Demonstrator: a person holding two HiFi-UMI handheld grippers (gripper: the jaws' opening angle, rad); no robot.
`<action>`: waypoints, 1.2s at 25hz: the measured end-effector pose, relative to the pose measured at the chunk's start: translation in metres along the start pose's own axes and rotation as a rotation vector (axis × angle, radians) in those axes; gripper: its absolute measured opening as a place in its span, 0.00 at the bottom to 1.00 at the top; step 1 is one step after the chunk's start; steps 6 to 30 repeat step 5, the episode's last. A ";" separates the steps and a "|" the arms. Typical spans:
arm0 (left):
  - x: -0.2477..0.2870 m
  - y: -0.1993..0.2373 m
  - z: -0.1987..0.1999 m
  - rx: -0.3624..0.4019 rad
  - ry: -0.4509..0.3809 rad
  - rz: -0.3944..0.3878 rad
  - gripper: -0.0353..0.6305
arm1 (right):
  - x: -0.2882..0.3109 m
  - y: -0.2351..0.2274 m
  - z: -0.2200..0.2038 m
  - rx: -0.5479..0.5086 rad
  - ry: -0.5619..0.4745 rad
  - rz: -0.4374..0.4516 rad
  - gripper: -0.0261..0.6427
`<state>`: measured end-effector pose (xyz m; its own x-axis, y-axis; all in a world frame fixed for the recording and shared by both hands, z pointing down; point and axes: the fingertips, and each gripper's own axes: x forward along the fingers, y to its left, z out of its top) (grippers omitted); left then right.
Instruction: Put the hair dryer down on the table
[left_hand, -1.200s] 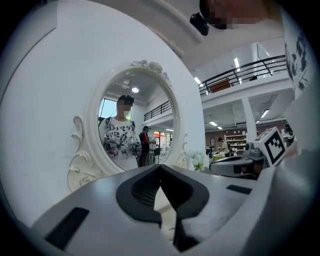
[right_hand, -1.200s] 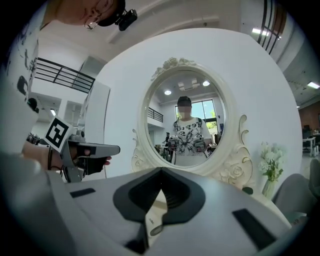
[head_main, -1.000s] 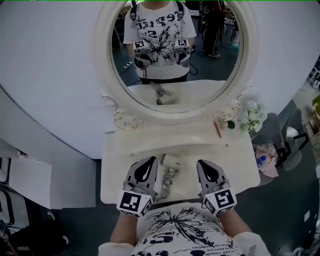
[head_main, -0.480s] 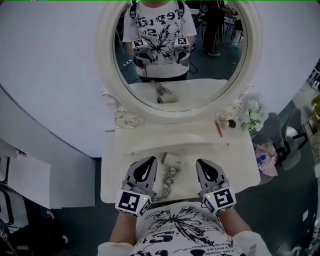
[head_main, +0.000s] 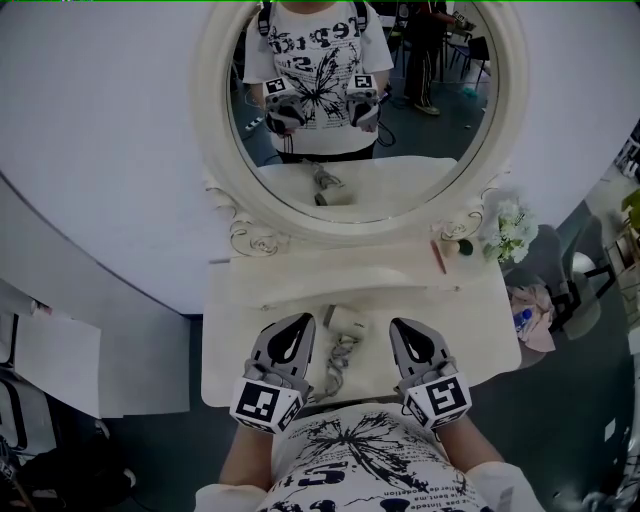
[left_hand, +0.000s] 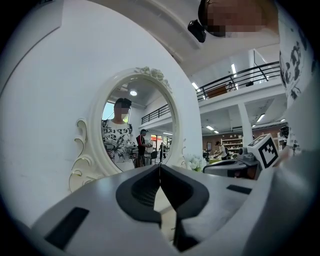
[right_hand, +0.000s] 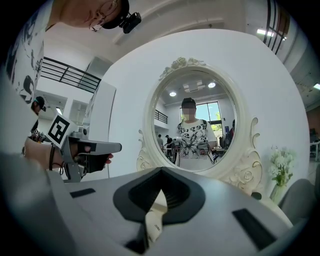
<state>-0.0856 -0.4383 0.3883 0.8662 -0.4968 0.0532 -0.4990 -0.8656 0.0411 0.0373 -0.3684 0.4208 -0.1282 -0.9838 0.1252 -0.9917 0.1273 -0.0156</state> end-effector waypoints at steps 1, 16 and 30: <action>0.000 0.000 -0.001 -0.003 0.002 0.000 0.09 | 0.000 0.000 -0.001 0.002 0.000 -0.001 0.06; 0.000 0.001 -0.003 -0.008 0.009 0.001 0.09 | 0.001 0.001 -0.002 0.012 0.003 -0.004 0.06; 0.000 0.001 -0.003 -0.008 0.009 0.001 0.09 | 0.001 0.001 -0.002 0.012 0.003 -0.004 0.06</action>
